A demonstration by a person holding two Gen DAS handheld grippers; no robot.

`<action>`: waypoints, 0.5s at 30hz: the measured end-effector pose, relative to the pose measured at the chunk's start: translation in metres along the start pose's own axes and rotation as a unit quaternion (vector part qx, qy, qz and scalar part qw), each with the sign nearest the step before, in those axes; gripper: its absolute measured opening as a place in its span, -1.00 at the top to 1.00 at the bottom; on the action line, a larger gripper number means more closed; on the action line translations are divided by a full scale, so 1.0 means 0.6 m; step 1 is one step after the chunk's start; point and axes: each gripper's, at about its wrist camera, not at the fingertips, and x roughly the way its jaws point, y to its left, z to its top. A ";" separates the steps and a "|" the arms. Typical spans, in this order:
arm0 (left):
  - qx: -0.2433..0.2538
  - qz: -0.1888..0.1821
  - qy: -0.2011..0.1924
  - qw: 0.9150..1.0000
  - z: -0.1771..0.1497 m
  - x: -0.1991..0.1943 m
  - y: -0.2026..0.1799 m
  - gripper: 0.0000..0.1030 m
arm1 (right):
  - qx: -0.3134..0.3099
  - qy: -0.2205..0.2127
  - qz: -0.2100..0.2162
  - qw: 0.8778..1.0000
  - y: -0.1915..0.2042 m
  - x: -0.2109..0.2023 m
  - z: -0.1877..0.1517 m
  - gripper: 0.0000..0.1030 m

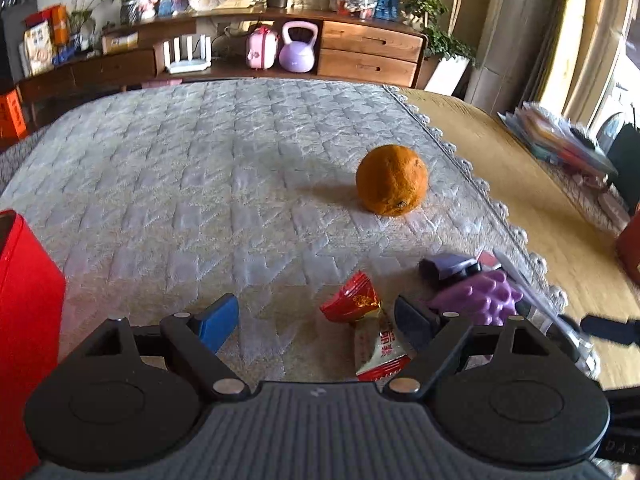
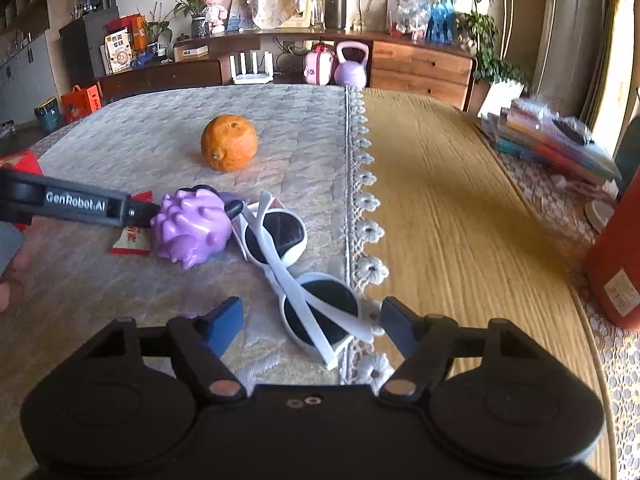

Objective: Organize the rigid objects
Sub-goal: 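Grasp the red-wrapped snack bar with the left tool while the right tool grasps the white sunglasses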

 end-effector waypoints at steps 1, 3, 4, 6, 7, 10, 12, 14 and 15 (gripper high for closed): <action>0.008 0.002 -0.002 1.000 -0.002 0.001 -0.003 -0.66 | 0.000 -0.003 -0.002 1.000 0.000 0.001 0.000 -0.46; 0.024 0.007 -0.006 1.000 -0.006 0.001 -0.010 -0.66 | 0.002 -0.008 -0.004 1.000 0.000 0.003 -0.001 -0.42; 0.035 0.011 -0.008 0.999 -0.010 0.001 -0.014 -0.65 | 0.002 -0.012 -0.005 1.000 0.000 0.002 -0.003 -0.41; 0.064 0.019 -0.014 0.998 -0.015 0.001 -0.023 -0.65 | -0.003 -0.016 -0.005 1.000 0.002 0.002 -0.004 -0.33; 0.073 0.022 -0.020 0.997 -0.017 -0.001 -0.026 -0.63 | -0.005 -0.018 -0.001 1.000 0.003 0.001 -0.004 -0.28; 0.077 0.010 -0.021 0.997 -0.017 -0.003 -0.030 -0.37 | -0.010 -0.020 0.002 1.000 0.007 0.001 -0.003 -0.10; 0.083 0.002 -0.022 0.996 -0.016 -0.005 -0.034 -0.21 | -0.010 -0.021 0.001 1.000 0.009 0.000 -0.002 -0.02; 0.093 -0.003 -0.023 0.995 -0.017 -0.008 -0.037 0.00 | -0.009 -0.022 -0.004 1.000 0.010 -0.001 -0.002 0.08; 0.099 -0.007 -0.024 0.995 -0.017 -0.010 -0.040 0.17 | -0.007 -0.022 -0.005 1.000 0.010 -0.002 -0.001 0.16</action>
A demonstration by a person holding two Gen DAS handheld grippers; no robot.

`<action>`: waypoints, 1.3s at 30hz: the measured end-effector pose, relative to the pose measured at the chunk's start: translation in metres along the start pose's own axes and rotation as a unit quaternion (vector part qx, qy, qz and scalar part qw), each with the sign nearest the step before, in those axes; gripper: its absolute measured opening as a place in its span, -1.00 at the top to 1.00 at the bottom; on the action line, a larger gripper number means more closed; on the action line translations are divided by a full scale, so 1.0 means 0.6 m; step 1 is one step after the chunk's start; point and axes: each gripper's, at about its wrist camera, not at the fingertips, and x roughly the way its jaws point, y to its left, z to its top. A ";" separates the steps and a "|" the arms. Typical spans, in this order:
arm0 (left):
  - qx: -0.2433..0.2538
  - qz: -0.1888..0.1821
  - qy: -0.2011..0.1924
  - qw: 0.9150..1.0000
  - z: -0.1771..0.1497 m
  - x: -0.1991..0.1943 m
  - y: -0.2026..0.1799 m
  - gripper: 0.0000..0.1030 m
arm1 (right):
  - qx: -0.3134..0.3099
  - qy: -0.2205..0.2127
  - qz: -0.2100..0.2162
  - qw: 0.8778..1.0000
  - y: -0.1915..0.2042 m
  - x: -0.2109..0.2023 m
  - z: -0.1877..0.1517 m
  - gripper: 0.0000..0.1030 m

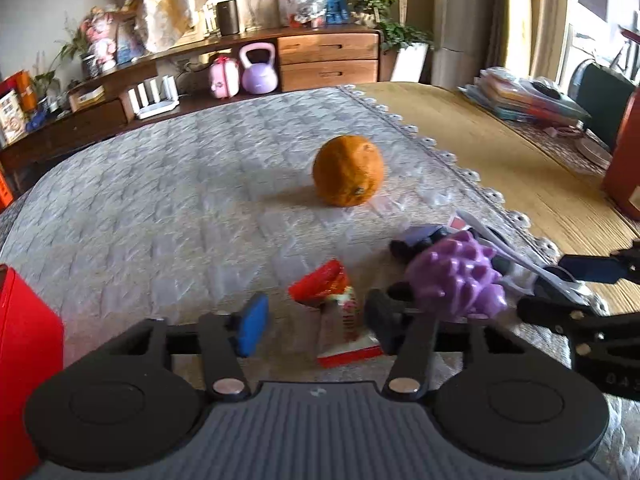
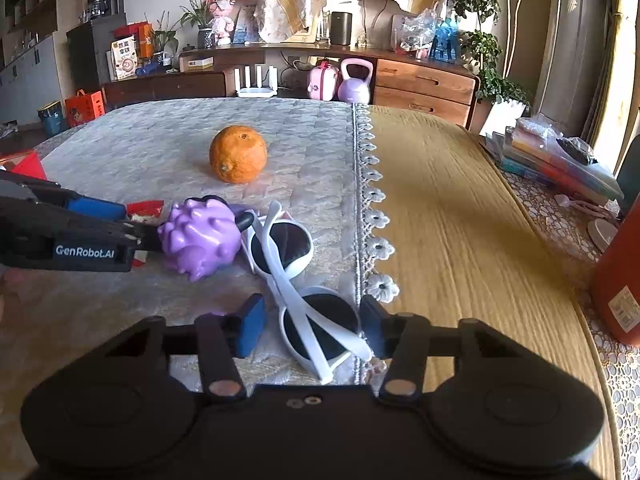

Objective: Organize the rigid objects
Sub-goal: 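Grasp the red-wrapped snack bar with the left tool while the right tool grasps the white sunglasses, then carry the snack bar and sunglasses into the red box while both tools open to release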

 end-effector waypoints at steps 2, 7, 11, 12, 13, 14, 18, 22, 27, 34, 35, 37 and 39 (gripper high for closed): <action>0.010 -0.005 0.000 1.000 0.000 -0.002 -0.004 0.37 | 0.005 0.001 -0.001 1.000 0.000 -0.001 0.001 0.17; 0.015 -0.009 0.005 1.000 -0.001 -0.007 -0.002 0.56 | 0.018 0.006 -0.007 1.000 0.007 -0.007 0.000 0.17; 0.008 -0.014 0.011 1.000 -0.006 -0.017 0.010 0.59 | 0.048 0.010 -0.009 0.999 0.007 -0.019 -0.001 0.18; 0.004 -0.015 0.013 1.000 -0.008 -0.020 0.013 0.59 | 0.054 0.011 -0.009 0.998 0.008 -0.023 -0.002 0.18; -0.002 -0.016 0.014 1.000 -0.010 -0.024 0.017 0.59 | 0.061 0.013 -0.012 0.998 0.009 -0.027 -0.002 0.18; -0.007 -0.018 0.014 1.000 -0.013 -0.028 0.021 0.59 | 0.070 0.017 -0.014 0.997 0.008 -0.031 -0.004 0.18; -0.015 -0.021 0.016 1.000 -0.022 -0.051 0.032 0.59 | 0.109 0.029 -0.014 0.993 0.007 -0.050 -0.013 0.18; -0.019 -0.026 0.019 0.999 -0.033 -0.079 0.044 0.59 | 0.139 0.031 -0.016 0.990 0.008 -0.077 -0.022 0.18; -0.037 -0.037 0.022 0.998 -0.043 -0.115 0.060 0.59 | 0.162 0.023 -0.017 0.986 0.016 -0.113 -0.023 0.18; -0.045 -0.052 0.011 0.998 -0.052 -0.175 0.078 0.59 | 0.166 -0.003 -0.005 0.986 0.049 -0.174 -0.008 0.18; -0.045 -0.055 0.007 0.997 -0.053 -0.187 0.082 0.59 | 0.162 -0.007 -0.002 0.987 0.055 -0.182 -0.005 0.18; -0.044 -0.054 0.002 0.998 -0.053 -0.204 0.088 0.59 | 0.155 -0.013 0.004 0.988 0.071 -0.196 0.003 0.18; -0.048 -0.056 -0.002 0.997 -0.054 -0.221 0.096 0.59 | 0.148 -0.018 0.013 0.989 0.086 -0.209 0.011 0.18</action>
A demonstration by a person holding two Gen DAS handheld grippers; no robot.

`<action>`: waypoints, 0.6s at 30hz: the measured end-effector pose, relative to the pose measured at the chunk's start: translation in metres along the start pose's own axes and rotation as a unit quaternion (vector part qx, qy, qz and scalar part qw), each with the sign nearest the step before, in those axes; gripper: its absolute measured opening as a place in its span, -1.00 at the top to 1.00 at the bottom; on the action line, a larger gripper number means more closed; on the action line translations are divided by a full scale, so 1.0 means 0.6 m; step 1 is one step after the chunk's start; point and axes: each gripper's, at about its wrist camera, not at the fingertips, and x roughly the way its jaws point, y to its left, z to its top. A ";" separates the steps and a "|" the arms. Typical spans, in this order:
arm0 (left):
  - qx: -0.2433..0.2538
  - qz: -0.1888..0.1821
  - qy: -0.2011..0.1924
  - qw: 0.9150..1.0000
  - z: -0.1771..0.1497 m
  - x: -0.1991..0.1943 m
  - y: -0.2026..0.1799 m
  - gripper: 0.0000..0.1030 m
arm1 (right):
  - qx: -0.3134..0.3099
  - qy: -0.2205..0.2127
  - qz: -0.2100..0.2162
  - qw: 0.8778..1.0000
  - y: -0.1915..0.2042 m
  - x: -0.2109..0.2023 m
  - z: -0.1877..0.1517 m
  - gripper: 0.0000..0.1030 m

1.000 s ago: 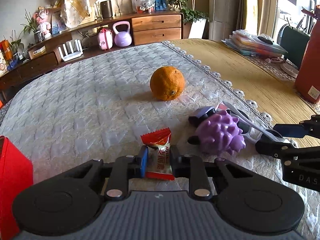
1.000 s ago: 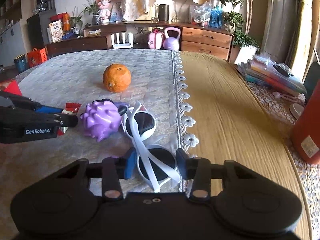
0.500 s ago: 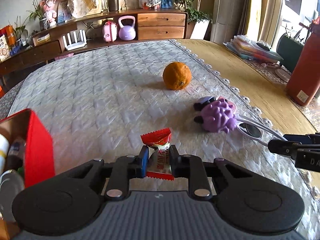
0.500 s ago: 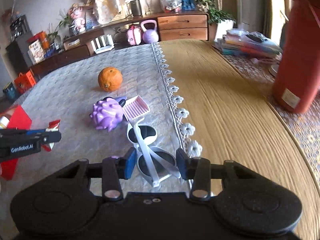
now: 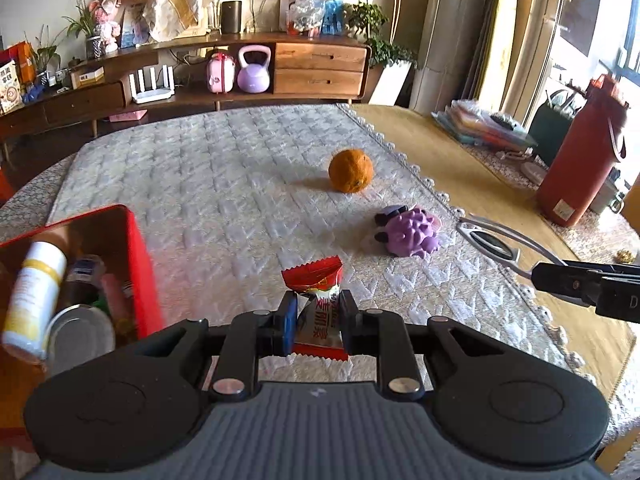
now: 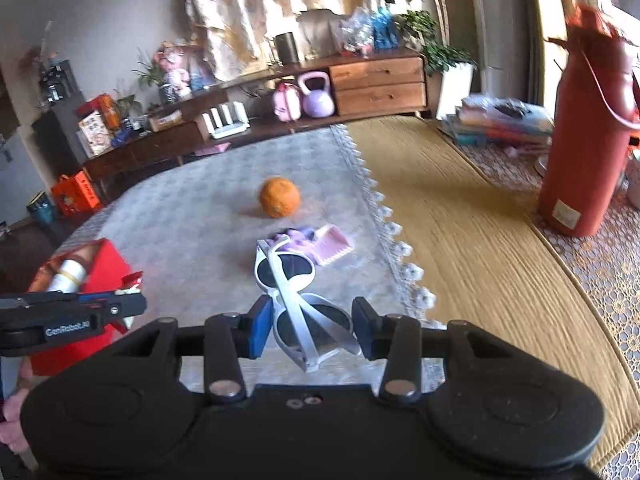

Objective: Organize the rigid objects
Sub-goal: 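Carry the snack bar and sunglasses into the red box while both tools open to release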

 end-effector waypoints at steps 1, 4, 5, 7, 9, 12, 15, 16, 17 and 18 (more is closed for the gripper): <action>-0.002 -0.001 -0.002 1.000 0.000 -0.009 0.003 0.59 | -0.005 -0.002 0.005 1.000 0.010 -0.005 0.002 0.18; -0.005 -0.002 -0.008 1.000 0.001 -0.035 0.016 0.59 | -0.018 -0.007 0.016 1.000 0.039 -0.017 0.006 0.18; -0.006 -0.001 -0.010 1.000 0.001 -0.043 0.020 0.59 | -0.021 -0.008 0.021 1.000 0.050 -0.021 0.007 0.18; -0.009 -0.003 -0.016 1.000 0.001 -0.058 0.030 0.59 | -0.030 -0.010 0.027 0.999 0.070 -0.026 0.010 0.18; -0.012 -0.005 -0.020 1.000 -0.001 -0.074 0.043 0.59 | -0.038 -0.013 0.037 0.999 0.093 -0.029 0.013 0.18; -0.014 -0.004 -0.027 1.000 -0.004 -0.094 0.063 0.59 | -0.051 -0.015 0.049 0.997 0.126 -0.033 0.015 0.18; -0.019 -0.001 -0.030 0.999 -0.007 -0.109 0.086 0.59 | -0.064 -0.017 0.060 0.996 0.164 -0.030 0.015 0.18; -0.020 0.001 -0.032 0.999 -0.008 -0.114 0.093 0.59 | -0.068 -0.019 0.062 0.996 0.177 -0.029 0.015 0.18; -0.022 0.002 -0.032 0.999 -0.009 -0.118 0.102 0.59 | -0.073 -0.020 0.064 0.995 0.190 -0.027 0.014 0.18; -0.024 0.003 -0.033 0.999 -0.009 -0.122 0.111 0.59 | -0.079 -0.022 0.066 0.994 0.203 -0.027 0.013 0.18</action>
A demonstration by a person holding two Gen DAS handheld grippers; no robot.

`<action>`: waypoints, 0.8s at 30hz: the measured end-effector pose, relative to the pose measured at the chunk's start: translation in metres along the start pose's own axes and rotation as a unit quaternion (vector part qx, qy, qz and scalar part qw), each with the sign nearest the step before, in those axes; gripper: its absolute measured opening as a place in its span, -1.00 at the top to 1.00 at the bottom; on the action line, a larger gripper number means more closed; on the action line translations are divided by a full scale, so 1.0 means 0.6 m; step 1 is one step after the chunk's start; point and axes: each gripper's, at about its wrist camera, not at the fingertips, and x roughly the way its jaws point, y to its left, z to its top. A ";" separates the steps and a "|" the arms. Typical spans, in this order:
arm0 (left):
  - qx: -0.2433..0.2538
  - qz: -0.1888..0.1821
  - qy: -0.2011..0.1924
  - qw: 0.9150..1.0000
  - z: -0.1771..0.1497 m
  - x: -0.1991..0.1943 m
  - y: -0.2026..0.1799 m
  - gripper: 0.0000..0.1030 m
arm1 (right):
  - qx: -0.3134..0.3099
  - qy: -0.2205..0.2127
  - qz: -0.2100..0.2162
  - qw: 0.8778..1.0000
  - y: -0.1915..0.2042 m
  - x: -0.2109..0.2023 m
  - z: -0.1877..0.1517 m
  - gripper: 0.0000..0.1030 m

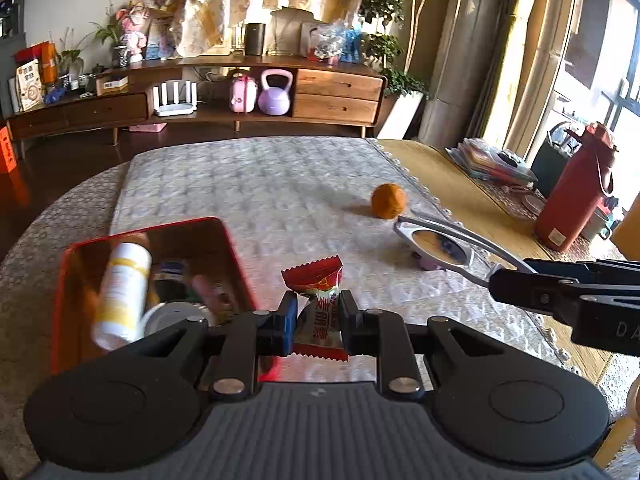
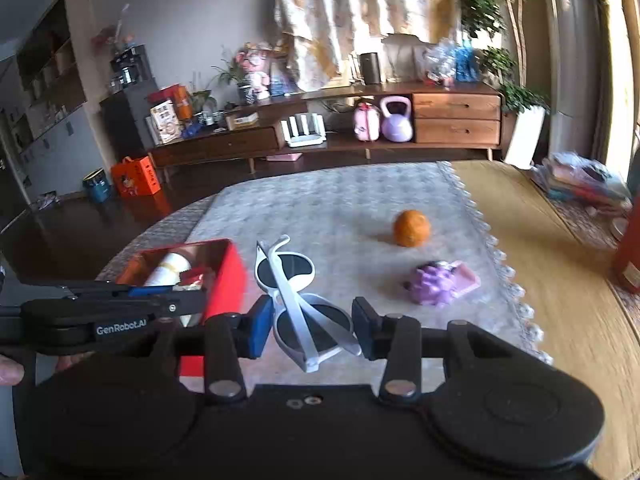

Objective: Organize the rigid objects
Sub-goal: 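Carry the snack bar and sunglasses into the red box while both tools open to release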

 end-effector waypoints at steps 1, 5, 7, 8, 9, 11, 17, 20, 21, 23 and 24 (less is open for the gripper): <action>-0.002 0.002 0.000 1.000 0.000 -0.004 0.009 0.59 | -0.006 -0.001 0.003 1.000 0.013 0.004 0.001 0.18; -0.011 0.011 0.002 1.000 -0.001 -0.012 0.052 0.59 | -0.022 0.001 0.011 1.000 0.060 0.030 0.007 0.18; -0.016 0.018 0.004 1.000 -0.001 -0.012 0.073 0.59 | -0.029 0.002 0.011 1.000 0.081 0.042 0.009 0.18; -0.018 0.022 0.005 1.000 -0.002 -0.011 0.085 0.59 | -0.034 0.003 0.011 0.999 0.091 0.050 0.011 0.18; -0.020 0.027 0.005 0.999 -0.001 -0.009 0.096 0.59 | -0.037 0.003 0.009 0.999 0.099 0.056 0.012 0.18; -0.025 0.038 0.007 0.999 0.001 -0.002 0.118 0.59 | -0.042 0.006 0.007 0.999 0.117 0.072 0.014 0.18; -0.056 0.035 0.033 0.997 0.011 0.038 0.182 0.59 | -0.066 0.021 -0.012 0.998 0.162 0.126 0.008 0.18; -0.062 0.038 0.039 0.997 0.014 0.058 0.197 0.59 | -0.079 0.030 -0.022 0.996 0.179 0.155 0.006 0.18; -0.061 0.038 0.040 0.997 0.014 0.063 0.200 0.59 | -0.085 0.033 -0.026 0.996 0.184 0.164 0.004 0.18; -0.057 0.040 0.040 0.997 0.016 0.071 0.204 0.59 | -0.098 0.040 -0.034 0.994 0.195 0.180 0.001 0.18; -0.057 0.042 0.041 0.997 0.018 0.077 0.206 0.59 | -0.102 0.042 -0.037 0.993 0.199 0.188 -0.001 0.18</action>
